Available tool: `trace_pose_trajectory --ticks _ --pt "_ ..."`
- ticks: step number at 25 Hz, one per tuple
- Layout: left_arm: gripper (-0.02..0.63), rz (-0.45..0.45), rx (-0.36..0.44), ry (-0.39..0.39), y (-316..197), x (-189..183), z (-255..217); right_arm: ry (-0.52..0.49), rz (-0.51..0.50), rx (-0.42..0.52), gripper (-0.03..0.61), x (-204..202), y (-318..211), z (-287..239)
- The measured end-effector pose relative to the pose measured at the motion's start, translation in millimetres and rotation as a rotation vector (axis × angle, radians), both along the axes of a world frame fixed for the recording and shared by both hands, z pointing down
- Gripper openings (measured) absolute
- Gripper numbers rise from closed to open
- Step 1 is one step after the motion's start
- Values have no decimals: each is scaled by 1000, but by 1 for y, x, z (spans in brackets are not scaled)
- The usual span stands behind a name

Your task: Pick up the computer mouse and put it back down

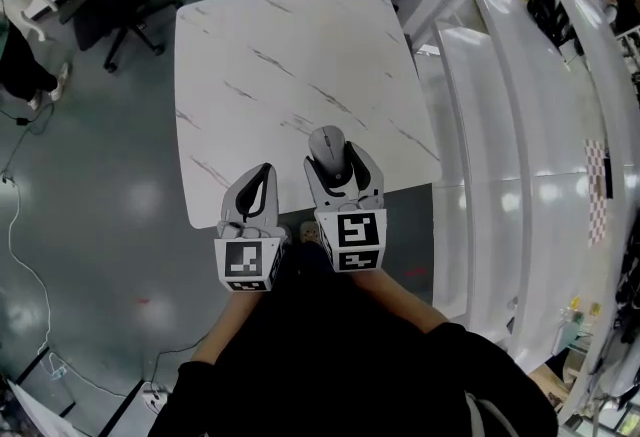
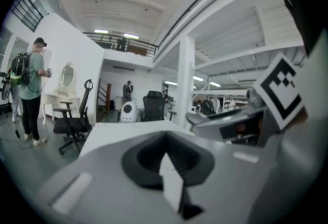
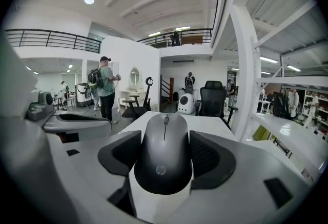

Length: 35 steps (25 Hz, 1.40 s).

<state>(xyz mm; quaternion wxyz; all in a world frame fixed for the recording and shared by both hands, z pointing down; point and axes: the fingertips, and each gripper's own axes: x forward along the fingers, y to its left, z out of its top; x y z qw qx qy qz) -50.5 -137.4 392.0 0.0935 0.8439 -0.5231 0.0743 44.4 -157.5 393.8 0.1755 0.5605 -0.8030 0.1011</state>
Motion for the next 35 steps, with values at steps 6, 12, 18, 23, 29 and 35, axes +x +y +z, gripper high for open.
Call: trace_pose_trajectory --ticks 6,12,18,23,29,35 --pt "8 -8 8 -5 -2 -5 -3 -3 11 32 259 4 -1 -8" --pt "8 -2 7 -4 -4 -3 -4 -1 5 17 260 3 0 -3" --pt "8 -2 -1 -4 -5 -3 -1 -5 0 14 259 0 -3 -1" --pt "8 -13 -14 -8 -7 -5 4 -3 -10 -9 261 -3 -5 9" --pt "8 -23 -48 -4 -15 -8 23 5 -20 -40 259 -7 -14 29" --pt "8 -9 -64 2 -24 -8 45 16 -16 -86 259 -7 -25 59"
